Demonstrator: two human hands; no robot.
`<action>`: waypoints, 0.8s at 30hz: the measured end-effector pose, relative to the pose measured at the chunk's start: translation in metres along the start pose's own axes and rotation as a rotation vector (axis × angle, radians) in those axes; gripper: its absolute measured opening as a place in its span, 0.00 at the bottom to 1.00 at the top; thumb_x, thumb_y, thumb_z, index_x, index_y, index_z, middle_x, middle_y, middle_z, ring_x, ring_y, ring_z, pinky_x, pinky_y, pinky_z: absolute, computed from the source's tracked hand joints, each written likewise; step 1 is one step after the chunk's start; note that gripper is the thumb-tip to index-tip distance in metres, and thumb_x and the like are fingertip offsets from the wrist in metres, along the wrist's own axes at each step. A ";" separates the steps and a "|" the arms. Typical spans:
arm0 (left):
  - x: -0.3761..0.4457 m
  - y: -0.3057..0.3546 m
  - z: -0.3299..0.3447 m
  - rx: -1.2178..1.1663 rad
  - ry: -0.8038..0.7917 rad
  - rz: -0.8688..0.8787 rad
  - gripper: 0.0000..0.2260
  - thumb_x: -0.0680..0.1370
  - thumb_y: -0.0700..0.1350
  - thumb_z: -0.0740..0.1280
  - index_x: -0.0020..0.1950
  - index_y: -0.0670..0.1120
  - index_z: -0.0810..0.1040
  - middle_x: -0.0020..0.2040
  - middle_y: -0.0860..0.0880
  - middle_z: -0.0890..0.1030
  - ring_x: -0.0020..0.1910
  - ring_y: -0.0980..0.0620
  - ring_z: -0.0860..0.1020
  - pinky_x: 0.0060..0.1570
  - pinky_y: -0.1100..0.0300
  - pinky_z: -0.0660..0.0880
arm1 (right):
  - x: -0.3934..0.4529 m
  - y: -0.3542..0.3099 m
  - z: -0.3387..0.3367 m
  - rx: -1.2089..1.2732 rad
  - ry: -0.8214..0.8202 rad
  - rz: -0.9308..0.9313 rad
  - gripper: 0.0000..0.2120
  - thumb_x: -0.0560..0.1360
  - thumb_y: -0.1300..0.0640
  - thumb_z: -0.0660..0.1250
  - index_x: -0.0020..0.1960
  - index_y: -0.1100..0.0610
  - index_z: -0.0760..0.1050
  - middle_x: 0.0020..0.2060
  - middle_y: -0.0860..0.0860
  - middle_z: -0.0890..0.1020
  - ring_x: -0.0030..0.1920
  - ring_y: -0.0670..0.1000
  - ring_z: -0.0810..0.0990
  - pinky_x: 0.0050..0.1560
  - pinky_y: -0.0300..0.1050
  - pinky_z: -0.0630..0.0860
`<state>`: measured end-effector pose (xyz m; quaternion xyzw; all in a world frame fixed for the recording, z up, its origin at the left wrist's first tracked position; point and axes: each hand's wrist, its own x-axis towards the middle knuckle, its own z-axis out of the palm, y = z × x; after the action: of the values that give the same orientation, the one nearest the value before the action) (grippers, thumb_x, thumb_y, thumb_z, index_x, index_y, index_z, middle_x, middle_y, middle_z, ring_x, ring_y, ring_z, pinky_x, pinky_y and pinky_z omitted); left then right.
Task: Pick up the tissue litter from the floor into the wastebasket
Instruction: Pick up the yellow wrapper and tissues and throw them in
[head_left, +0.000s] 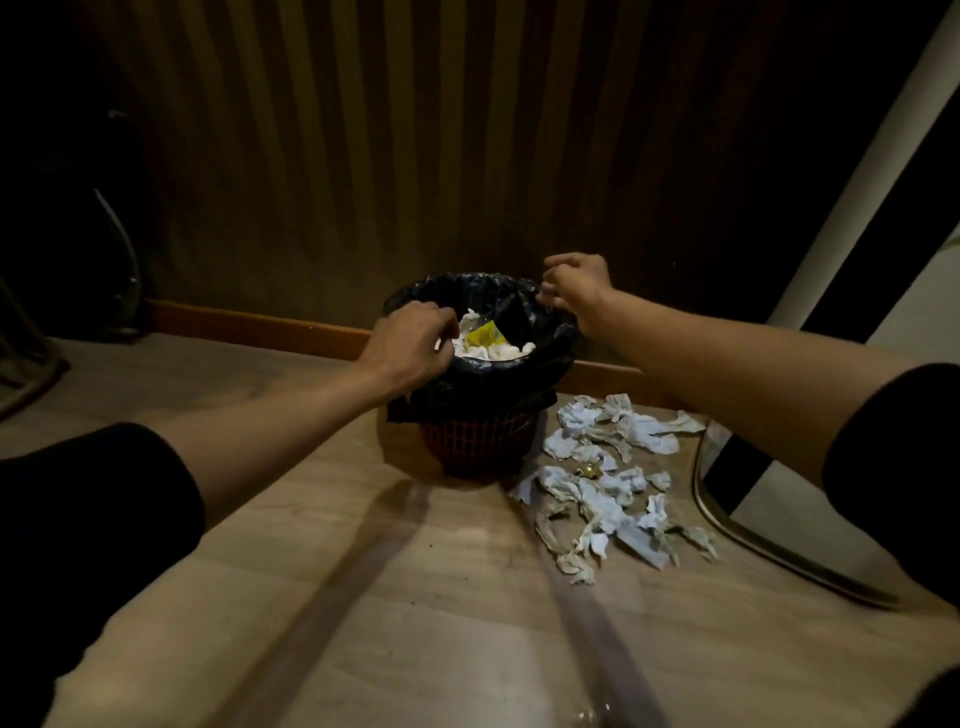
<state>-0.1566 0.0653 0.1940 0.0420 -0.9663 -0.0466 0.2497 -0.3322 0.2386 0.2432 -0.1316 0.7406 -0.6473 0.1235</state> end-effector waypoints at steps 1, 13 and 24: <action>-0.001 0.007 0.004 0.005 -0.024 0.030 0.08 0.76 0.49 0.64 0.53 0.50 0.78 0.48 0.49 0.80 0.50 0.48 0.78 0.45 0.49 0.79 | 0.001 0.007 -0.011 -0.031 0.020 -0.008 0.11 0.77 0.69 0.63 0.53 0.56 0.78 0.60 0.58 0.78 0.57 0.56 0.82 0.42 0.41 0.82; -0.013 0.099 0.066 0.119 -0.344 0.221 0.09 0.71 0.49 0.66 0.50 0.50 0.76 0.47 0.48 0.79 0.49 0.44 0.79 0.37 0.51 0.77 | 0.031 0.151 -0.141 -0.513 0.016 0.113 0.05 0.77 0.61 0.66 0.52 0.58 0.79 0.49 0.55 0.82 0.44 0.51 0.83 0.39 0.42 0.82; -0.018 0.134 0.132 0.135 -0.814 0.012 0.14 0.75 0.53 0.67 0.57 0.48 0.76 0.56 0.44 0.78 0.54 0.41 0.79 0.44 0.55 0.73 | 0.046 0.227 -0.118 -0.833 -0.343 0.200 0.08 0.72 0.61 0.71 0.49 0.64 0.80 0.45 0.59 0.83 0.44 0.57 0.84 0.42 0.49 0.85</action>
<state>-0.2132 0.2087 0.0855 0.0310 -0.9873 0.0057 -0.1560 -0.4254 0.3608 0.0330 -0.2030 0.9155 -0.2483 0.2428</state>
